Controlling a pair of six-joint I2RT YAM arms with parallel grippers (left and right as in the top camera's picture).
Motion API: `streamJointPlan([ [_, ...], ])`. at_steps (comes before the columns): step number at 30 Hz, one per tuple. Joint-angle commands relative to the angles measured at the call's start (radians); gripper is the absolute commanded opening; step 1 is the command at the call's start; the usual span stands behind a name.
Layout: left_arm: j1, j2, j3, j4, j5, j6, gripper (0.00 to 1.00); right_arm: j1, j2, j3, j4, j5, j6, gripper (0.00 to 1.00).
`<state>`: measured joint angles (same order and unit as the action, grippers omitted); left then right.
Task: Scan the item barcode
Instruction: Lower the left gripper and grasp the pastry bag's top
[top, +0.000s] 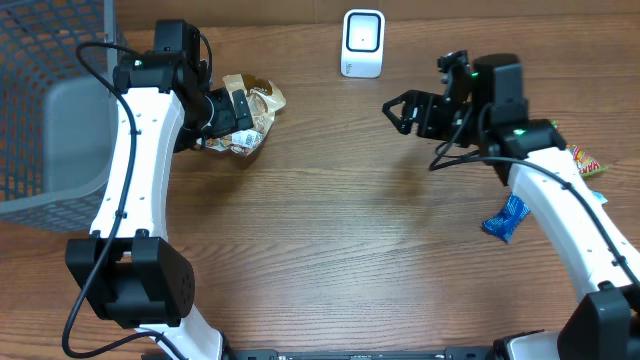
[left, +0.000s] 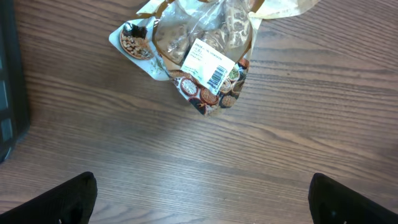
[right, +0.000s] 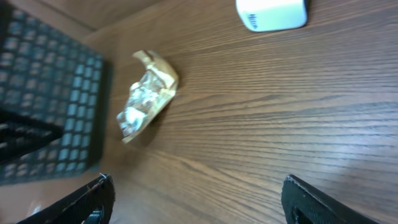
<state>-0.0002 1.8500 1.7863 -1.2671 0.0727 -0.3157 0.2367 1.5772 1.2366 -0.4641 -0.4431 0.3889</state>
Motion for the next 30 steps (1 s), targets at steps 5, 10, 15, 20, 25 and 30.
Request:
streamJointPlan([
  [5, -0.008, 0.009, -0.003, 0.107, 0.073, -0.006, 1.0, 0.038, -0.002, 0.027, -0.029, 0.199, 0.113, 0.84],
  [10, -0.008, 0.009, -0.003, 0.156, 0.07, -0.005, 1.0, -0.012, -0.002, 0.027, -0.096, 0.211, 0.1, 0.84],
  [15, 0.002, 0.009, -0.003, 0.14, -0.057, 0.004, 1.0, -0.066, -0.002, 0.027, -0.168, 0.203, 0.064, 0.84],
  [20, -0.002, 0.063, -0.004, 0.234, 0.063, 0.175, 1.0, -0.074, -0.002, 0.027, -0.191, 0.203, 0.041, 0.84],
  [25, -0.029, 0.169, -0.003, 0.304, 0.026, 0.306, 0.9, -0.073, -0.002, 0.027, -0.209, 0.203, 0.026, 0.85],
  [30, -0.032, 0.259, -0.003, 0.336, -0.047, 0.368, 0.88, -0.073, -0.002, 0.027, -0.239, 0.202, 0.009, 0.85],
])
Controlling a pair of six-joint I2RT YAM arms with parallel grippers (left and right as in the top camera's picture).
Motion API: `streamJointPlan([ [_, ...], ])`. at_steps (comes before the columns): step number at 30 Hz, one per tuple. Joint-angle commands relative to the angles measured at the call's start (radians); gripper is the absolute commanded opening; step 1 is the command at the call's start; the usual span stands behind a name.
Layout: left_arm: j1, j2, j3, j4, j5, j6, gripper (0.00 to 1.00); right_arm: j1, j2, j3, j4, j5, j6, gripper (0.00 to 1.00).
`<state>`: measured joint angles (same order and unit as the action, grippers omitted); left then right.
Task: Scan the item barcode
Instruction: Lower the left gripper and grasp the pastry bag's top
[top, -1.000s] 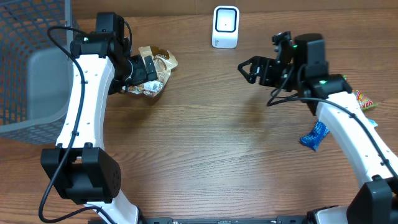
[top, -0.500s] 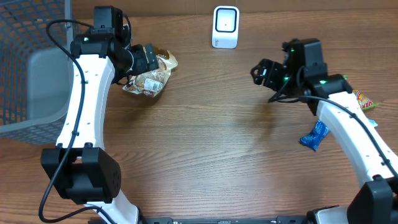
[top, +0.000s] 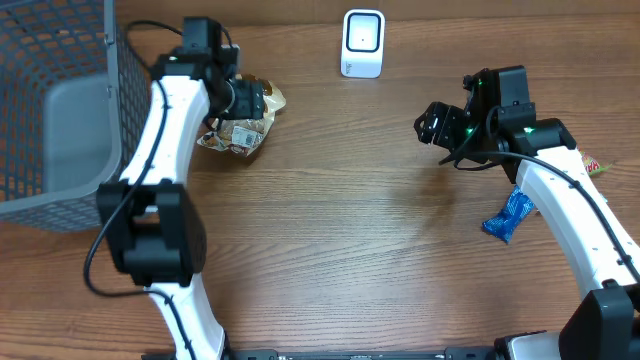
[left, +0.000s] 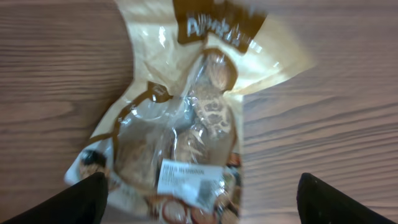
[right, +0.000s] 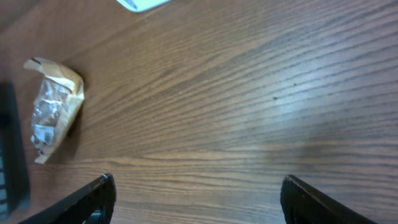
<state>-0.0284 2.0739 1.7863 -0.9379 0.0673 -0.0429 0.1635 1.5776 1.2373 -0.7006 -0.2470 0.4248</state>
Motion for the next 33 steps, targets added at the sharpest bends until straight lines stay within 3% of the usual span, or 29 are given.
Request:
streamJointPlan([
  [1, -0.004, 0.051, -0.003, 0.008, -0.042, 0.108, 0.87, 0.0, -0.002, 0.026, -0.005, 0.003, -0.037, 0.85],
  [5, -0.006, 0.124, -0.003, 0.019, -0.04, 0.154, 0.86, 0.0, -0.002, 0.026, -0.014, 0.0, -0.037, 0.85],
  [8, -0.01, 0.17, -0.003, 0.023, -0.04, 0.156, 0.77, 0.0, -0.002, 0.026, -0.024, 0.0, -0.037, 0.85],
  [13, -0.02, 0.209, -0.004, 0.028, 0.008, 0.155, 0.28, 0.0, -0.002, 0.026, -0.039, 0.0, -0.06, 0.85],
  [16, -0.033, 0.211, -0.003, 0.029, 0.05, 0.154, 0.12, 0.0, -0.002, 0.026, -0.043, 0.0, -0.066, 0.85],
  [21, -0.08, 0.211, -0.003, -0.003, 0.149, 0.1, 0.04, 0.0, -0.002, 0.026, -0.043, 0.0, -0.066, 0.85],
  [25, -0.137, 0.211, -0.003, -0.03, 0.255, 0.01, 0.04, 0.0, -0.002, 0.026, -0.048, 0.0, -0.066, 0.85],
  [33, -0.205, 0.201, -0.003, -0.031, 0.451, -0.021, 0.04, -0.016, -0.002, 0.026, -0.089, 0.0, -0.067, 0.85],
])
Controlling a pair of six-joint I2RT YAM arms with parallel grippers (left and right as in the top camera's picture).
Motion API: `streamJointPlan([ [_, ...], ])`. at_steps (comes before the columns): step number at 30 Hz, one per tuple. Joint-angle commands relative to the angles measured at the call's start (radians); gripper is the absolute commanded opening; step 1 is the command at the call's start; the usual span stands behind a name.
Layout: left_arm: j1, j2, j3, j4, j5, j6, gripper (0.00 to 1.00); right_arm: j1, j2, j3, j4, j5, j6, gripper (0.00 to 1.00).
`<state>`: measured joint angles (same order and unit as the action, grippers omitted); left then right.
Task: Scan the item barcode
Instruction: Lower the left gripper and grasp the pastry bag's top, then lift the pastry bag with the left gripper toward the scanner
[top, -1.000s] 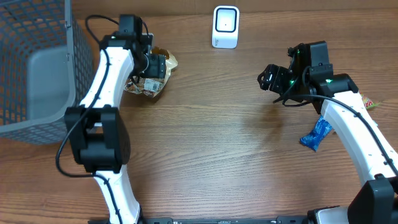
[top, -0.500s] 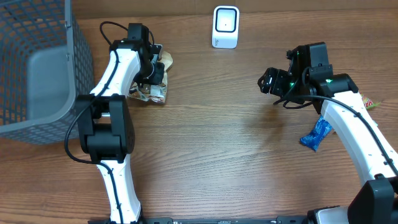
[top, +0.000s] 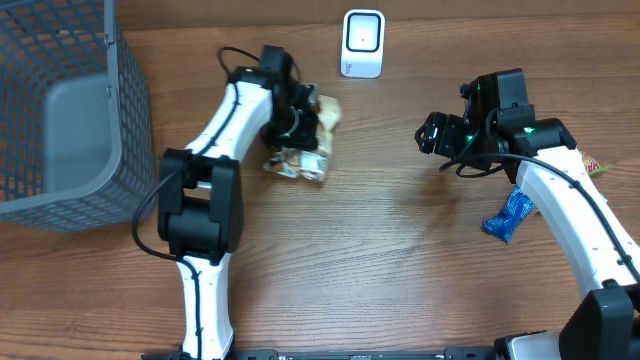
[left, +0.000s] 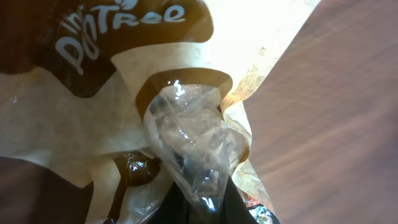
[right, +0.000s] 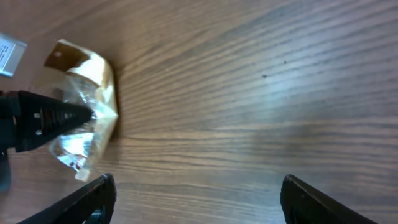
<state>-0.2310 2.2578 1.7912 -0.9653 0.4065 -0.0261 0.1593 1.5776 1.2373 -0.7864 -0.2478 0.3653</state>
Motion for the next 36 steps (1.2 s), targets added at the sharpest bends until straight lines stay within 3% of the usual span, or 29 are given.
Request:
streamJointPlan([
  [1, -0.002, 0.007, -0.008, -0.004, 0.119, -0.05, 0.04, -0.016, -0.002, 0.026, -0.01, 0.0, -0.012, 0.85],
  [12, -0.006, -0.364, 0.0, -0.005, 0.05, -0.168, 0.04, -0.061, -0.002, 0.026, -0.032, 0.001, -0.026, 0.85],
  [19, -0.024, -0.55, 0.0, 0.002, -0.014, -0.406, 0.04, -0.061, -0.002, 0.026, -0.048, 0.002, -0.026, 0.85],
  [25, -0.049, -0.608, 0.0, 0.038, -0.005, -0.554, 0.04, -0.061, -0.002, 0.026, -0.078, 0.001, -0.026, 0.85],
  [30, -0.056, -0.61, 0.0, 0.039, 0.102, -0.583, 0.04, -0.06, -0.002, 0.026, -0.095, 0.0, -0.034, 0.85],
  [36, -0.073, -0.611, 0.0, 0.034, 0.112, -0.529, 0.04, -0.058, -0.002, 0.026, -0.103, 0.0, -0.06, 0.85],
])
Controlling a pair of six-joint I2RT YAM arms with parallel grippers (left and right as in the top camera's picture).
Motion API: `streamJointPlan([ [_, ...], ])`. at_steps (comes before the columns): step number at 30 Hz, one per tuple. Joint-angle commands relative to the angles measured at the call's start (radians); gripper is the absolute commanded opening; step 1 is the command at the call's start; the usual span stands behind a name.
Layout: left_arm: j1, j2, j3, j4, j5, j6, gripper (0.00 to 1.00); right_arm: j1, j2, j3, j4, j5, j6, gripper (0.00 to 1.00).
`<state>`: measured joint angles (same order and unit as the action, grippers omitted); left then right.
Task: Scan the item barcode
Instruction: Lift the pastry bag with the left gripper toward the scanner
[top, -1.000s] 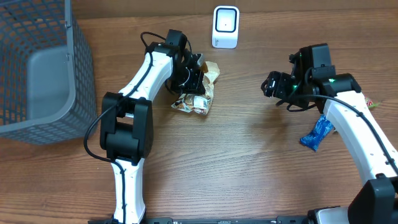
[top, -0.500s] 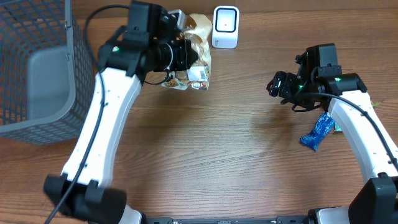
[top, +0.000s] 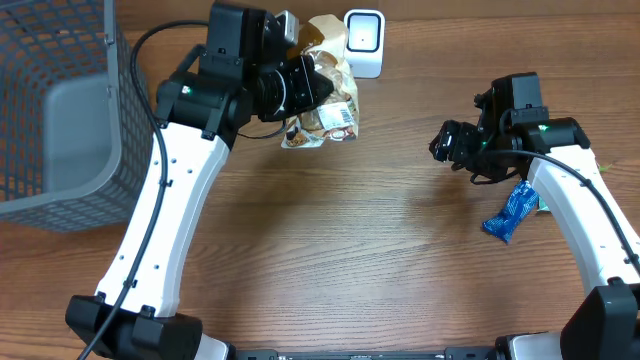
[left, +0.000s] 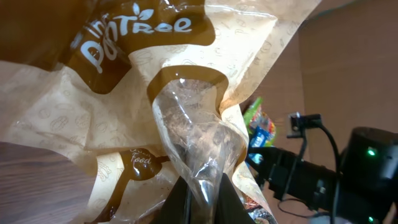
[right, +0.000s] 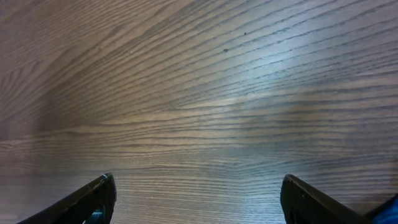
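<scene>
A tan and brown snack bag (top: 325, 95) with a clear window hangs lifted off the table, pinched in my left gripper (top: 300, 85), just left of the white barcode scanner (top: 362, 42) at the back. A white barcode label (top: 343, 114) shows at the bag's lower end. In the left wrist view the bag (left: 186, 112) fills the frame, and my left gripper (left: 202, 202) is shut on its crumpled clear plastic. My right gripper (top: 455, 145) stands open over bare wood at the right; its dark fingertips (right: 93, 199) have nothing between them.
A grey wire basket (top: 50, 110) stands at the left edge. A blue wrapped item (top: 507, 217) lies on the table under my right arm, and a colourful packet (top: 590, 165) peeks out at the far right edge.
My left arm has lifted the snack bag off the table and carried it back and right, up beside the scanner. My right gripper has shifted slightly right and stays open.
The bag first lay near the basket with my left gripper open above it. Then the gripper was close over the bag. Then it was shut on the bag nearer the middle of the table, and now it holds the bag raised beside the scanner. My right gripper stayed open throughout.
</scene>
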<state>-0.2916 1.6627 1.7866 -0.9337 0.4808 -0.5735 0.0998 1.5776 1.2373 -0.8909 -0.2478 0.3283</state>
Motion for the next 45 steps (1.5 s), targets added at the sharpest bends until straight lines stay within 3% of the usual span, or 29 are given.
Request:
streamJointPlan([
  [1, -0.014, -0.016, 0.005, -0.002, 0.042, 0.028, 0.04, 0.001, -0.002, 0.026, 0.003, 0.0, -0.023, 0.85],
  [10, -0.018, -0.015, 0.005, -0.024, 0.045, 0.073, 0.04, 0.001, -0.002, 0.026, 0.018, -0.008, -0.024, 0.85],
  [21, -0.017, -0.015, 0.001, -0.088, 0.076, 0.183, 0.04, 0.0, -0.001, 0.026, 0.051, -0.186, -0.097, 0.89],
  [31, 0.025, 0.0, -0.062, -0.069, 0.312, 0.267, 0.04, -0.009, 0.014, 0.021, 0.063, -0.353, -0.18, 0.91],
  [39, 0.126, 0.0, -0.133, -0.003, 0.593, 0.313, 0.04, -0.107, 0.061, -0.049, 0.211, -0.767, -0.215, 0.91],
  [45, 0.137, 0.002, -0.137, 0.072, 0.749, 0.335, 0.04, -0.123, 0.095, -0.073, 0.306, -1.126, -0.355, 0.91],
])
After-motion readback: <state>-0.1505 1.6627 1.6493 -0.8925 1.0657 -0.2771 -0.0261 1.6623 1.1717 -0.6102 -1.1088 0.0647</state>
